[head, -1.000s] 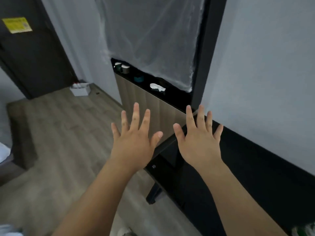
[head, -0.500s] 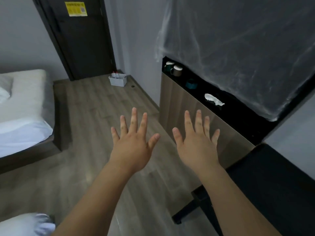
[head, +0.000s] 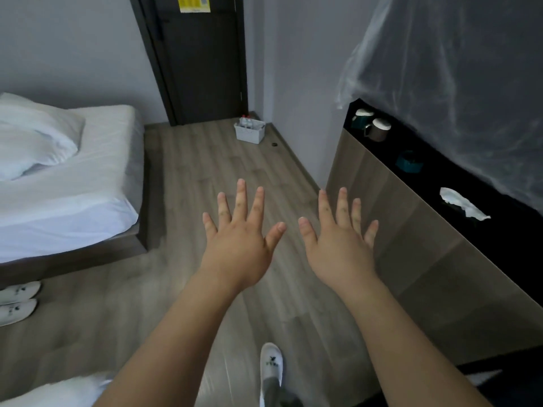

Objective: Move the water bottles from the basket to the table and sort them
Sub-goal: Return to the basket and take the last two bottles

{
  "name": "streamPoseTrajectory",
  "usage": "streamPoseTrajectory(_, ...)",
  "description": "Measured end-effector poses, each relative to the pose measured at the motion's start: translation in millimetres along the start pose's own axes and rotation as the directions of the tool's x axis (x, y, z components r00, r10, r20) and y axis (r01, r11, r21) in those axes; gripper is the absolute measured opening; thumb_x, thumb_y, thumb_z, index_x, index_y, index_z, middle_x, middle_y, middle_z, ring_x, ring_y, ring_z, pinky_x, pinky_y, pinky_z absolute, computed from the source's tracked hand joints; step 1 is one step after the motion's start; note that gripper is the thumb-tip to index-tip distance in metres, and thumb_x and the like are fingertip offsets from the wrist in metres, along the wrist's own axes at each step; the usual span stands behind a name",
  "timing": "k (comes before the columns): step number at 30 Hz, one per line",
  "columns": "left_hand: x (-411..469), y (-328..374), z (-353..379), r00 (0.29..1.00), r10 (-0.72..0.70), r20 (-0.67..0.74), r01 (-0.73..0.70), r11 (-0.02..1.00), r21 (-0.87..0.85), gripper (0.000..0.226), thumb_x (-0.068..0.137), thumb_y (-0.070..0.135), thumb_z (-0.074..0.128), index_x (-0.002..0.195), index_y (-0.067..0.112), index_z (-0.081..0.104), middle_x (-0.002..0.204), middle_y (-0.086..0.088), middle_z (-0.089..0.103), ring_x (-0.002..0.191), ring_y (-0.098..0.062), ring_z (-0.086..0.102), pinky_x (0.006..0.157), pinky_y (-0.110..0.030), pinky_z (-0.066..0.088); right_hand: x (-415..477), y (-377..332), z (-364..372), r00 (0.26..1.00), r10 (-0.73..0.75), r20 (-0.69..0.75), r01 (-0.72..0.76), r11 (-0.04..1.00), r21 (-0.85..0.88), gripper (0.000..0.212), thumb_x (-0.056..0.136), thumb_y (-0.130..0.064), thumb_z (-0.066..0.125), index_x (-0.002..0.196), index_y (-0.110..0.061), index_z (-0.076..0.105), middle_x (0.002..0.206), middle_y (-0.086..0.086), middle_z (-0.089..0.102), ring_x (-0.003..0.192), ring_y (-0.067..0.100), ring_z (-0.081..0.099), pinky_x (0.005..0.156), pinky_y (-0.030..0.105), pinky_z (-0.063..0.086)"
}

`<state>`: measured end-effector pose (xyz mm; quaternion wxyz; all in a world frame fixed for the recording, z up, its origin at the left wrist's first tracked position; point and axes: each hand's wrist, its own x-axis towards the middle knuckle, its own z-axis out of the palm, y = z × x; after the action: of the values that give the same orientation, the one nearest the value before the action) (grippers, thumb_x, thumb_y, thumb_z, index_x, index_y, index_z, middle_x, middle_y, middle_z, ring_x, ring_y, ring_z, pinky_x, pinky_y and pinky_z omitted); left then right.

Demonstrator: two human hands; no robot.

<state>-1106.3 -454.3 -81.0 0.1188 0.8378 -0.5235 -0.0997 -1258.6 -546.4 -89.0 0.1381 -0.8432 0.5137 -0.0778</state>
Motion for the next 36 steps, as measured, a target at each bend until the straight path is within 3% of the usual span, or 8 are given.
streamPoseTrajectory(11,187.2,-62.5,-38.5,0.996,-0.08,0.029,0.077,0.994,0.074,0.079,0.095,0.072,0.009,0.16,0.036,-0.017,0.164,0.004,-0.035,0.154,-0.032,-0.023,0.124,-0.061,-0.004,210.2,-62.4,21.3,0.997,-0.06,0.047,0.056,0.996,0.073,0.073,0.103,-0.067,0.012,0.164,-0.033,-0.011,0.17,0.001,-0.025,0.156,0.027,-0.025,0.123,0.063,-0.012)
streamPoseTrajectory(20,306.7,-112.7,-65.2,0.993,-0.12,0.019,0.119,0.992,0.03,0.08,0.094,0.072,0.009,0.161,0.035,-0.015,0.164,0.005,-0.034,0.154,-0.032,-0.023,0.124,-0.061,-0.003,343.9,-117.2,31.0,0.992,-0.116,0.057,0.113,0.992,0.055,0.074,0.103,-0.066,0.014,0.165,-0.032,-0.007,0.171,0.002,-0.022,0.157,0.028,-0.022,0.123,0.064,-0.01)
streamPoseTrajectory(36,560.0,-286.5,-116.6,0.998,-0.064,0.013,0.064,0.998,-0.026,0.076,0.099,0.068,0.015,0.161,0.034,-0.014,0.164,0.003,-0.034,0.154,-0.033,-0.022,0.123,-0.059,-0.005,581.8,-272.3,80.3,0.999,-0.046,0.027,0.047,0.998,-0.039,0.073,0.104,-0.066,0.013,0.163,-0.033,-0.013,0.17,0.001,-0.025,0.156,0.028,-0.022,0.124,0.064,-0.007)
